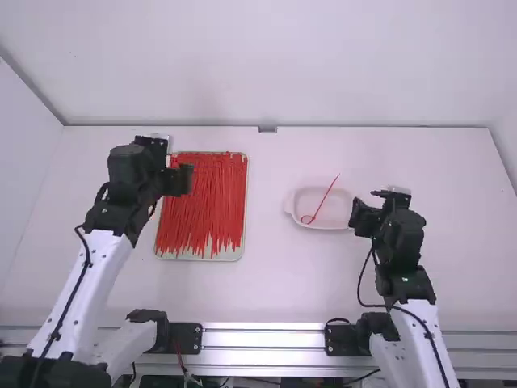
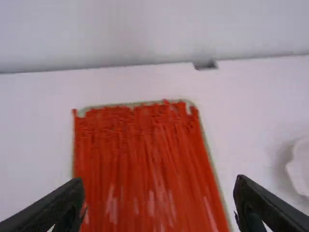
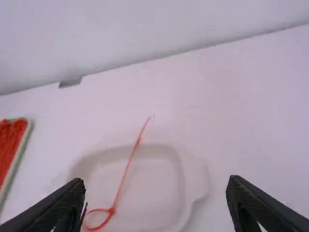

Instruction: Fasten the cable tie

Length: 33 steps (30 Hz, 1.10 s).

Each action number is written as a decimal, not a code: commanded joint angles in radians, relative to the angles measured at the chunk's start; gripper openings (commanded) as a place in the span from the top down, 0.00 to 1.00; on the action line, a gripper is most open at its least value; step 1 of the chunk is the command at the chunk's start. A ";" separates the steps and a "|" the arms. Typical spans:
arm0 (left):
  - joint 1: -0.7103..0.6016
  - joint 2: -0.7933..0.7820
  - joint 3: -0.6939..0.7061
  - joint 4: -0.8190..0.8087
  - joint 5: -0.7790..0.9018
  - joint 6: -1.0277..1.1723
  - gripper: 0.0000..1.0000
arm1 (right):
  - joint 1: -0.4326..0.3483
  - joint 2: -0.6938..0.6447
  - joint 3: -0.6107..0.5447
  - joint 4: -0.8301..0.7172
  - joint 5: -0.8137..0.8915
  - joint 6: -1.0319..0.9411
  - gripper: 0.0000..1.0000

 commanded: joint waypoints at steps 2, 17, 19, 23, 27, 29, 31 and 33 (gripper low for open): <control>0.004 -0.071 -0.057 0.039 -0.086 0.010 0.25 | 0.001 -0.067 -0.067 0.043 0.014 -0.102 0.29; 0.004 -0.395 -0.382 0.293 -0.113 0.010 0.58 | 0.001 -0.403 -0.403 0.043 0.014 -0.162 0.62; 0.004 -0.446 -0.433 0.293 -0.113 0.010 0.63 | 0.001 -0.448 -0.420 0.043 0.014 -0.162 0.67; 0.004 -0.539 -0.526 0.293 -0.113 0.010 0.72 | 0.001 -0.525 -0.420 0.043 0.014 -0.162 0.75; 0.004 -0.622 -0.608 0.293 -0.113 0.010 0.81 | 0.001 -0.589 -0.420 0.043 0.014 -0.162 0.81; 0.004 -0.655 -0.641 0.293 -0.113 0.010 0.84 | 0.001 -0.613 -0.420 0.043 0.014 -0.162 0.83; 0.004 -0.702 -0.689 0.293 -0.113 0.010 0.89 | 0.001 -0.648 -0.420 0.043 0.014 -0.162 0.87; 0.004 -0.732 -0.719 0.293 -0.113 0.010 0.92 | 0.001 -0.669 -0.420 0.043 0.014 -0.162 0.89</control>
